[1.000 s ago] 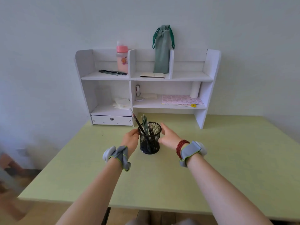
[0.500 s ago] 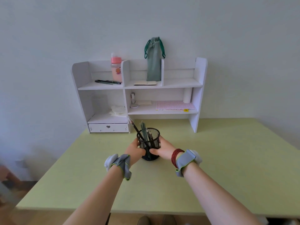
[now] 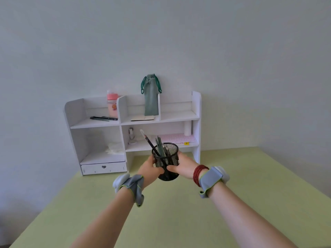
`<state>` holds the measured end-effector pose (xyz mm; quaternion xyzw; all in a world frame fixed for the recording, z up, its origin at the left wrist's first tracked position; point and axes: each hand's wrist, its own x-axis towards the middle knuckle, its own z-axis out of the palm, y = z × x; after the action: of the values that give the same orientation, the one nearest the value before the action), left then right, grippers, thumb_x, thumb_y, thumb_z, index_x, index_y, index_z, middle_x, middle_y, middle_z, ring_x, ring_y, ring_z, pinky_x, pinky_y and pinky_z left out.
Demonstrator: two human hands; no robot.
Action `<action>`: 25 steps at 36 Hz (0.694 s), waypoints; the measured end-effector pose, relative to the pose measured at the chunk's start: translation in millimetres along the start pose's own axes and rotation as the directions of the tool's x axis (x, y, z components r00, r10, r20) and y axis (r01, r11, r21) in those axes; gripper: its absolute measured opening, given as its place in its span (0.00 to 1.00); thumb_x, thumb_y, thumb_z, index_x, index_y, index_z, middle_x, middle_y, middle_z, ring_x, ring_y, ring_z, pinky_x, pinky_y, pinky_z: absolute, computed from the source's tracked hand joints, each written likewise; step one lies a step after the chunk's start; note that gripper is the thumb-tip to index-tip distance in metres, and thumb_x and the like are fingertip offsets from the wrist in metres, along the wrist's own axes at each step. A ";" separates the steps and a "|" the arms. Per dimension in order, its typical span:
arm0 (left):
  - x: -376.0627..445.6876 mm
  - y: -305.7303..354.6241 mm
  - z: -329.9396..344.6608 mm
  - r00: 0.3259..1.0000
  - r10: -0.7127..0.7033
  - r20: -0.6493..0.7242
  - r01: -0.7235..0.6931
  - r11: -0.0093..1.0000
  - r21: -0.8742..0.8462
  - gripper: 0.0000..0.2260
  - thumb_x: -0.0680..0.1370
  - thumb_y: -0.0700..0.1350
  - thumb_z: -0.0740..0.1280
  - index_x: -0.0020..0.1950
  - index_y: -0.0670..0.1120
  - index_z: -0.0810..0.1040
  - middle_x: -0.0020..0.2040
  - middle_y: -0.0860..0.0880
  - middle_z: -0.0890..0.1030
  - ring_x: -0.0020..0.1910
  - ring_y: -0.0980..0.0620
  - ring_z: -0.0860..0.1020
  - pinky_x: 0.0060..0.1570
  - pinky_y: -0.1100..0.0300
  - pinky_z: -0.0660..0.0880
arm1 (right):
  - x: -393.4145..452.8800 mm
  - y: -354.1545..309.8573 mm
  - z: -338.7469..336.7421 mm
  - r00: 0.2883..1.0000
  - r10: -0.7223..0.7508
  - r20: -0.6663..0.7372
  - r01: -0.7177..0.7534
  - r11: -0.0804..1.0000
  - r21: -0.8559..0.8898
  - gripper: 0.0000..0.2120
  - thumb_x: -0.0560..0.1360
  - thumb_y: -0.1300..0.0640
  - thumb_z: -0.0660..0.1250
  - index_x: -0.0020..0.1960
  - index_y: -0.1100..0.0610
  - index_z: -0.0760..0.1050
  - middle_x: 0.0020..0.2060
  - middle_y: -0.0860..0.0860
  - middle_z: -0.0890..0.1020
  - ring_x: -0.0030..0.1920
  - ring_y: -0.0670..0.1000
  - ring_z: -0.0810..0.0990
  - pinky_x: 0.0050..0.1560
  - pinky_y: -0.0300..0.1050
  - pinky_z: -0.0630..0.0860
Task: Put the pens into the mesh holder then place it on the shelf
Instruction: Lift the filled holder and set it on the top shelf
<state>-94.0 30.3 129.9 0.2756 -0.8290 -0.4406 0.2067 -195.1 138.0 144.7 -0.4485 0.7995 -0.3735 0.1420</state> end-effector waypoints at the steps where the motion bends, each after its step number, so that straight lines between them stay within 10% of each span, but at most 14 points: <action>1: 1.6 5.4 -0.5 1.000 0.012 0.004 -0.012 1.000 0.004 0.26 0.71 0.36 0.65 0.69 0.47 0.66 0.65 0.46 0.75 0.59 0.45 0.75 0.57 0.55 0.71 | -1.1 -2.7 -6.6 1.000 -0.016 -0.003 0.016 1.000 -0.004 0.25 0.73 0.55 0.67 0.67 0.53 0.64 0.59 0.53 0.78 0.57 0.52 0.76 0.55 0.41 0.69; 16: 50.1 95.2 -20.8 0.983 0.181 -0.010 -0.181 0.980 -0.081 0.27 0.71 0.33 0.65 0.68 0.49 0.67 0.60 0.44 0.79 0.56 0.45 0.77 0.57 0.55 0.72 | 21.2 -43.2 -90.5 0.977 -0.127 -0.171 0.113 0.990 -0.087 0.22 0.74 0.57 0.67 0.66 0.56 0.67 0.61 0.55 0.78 0.63 0.54 0.75 0.57 0.39 0.67; 25: 89.3 121.5 -26.7 0.969 0.244 -0.028 -0.244 0.970 0.015 0.26 0.71 0.38 0.66 0.66 0.53 0.67 0.49 0.49 0.79 0.34 0.59 0.71 0.32 0.66 0.66 | 50.7 -50.1 -115.9 0.968 -0.143 -0.208 0.125 0.987 -0.099 0.19 0.74 0.56 0.66 0.64 0.56 0.70 0.60 0.57 0.79 0.62 0.56 0.75 0.64 0.50 0.71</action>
<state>-179.8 12.6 255.5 0.1792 -0.8559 -0.4031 0.2699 -257.8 134.8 265.4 -0.4642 0.7931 -0.3943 0.0101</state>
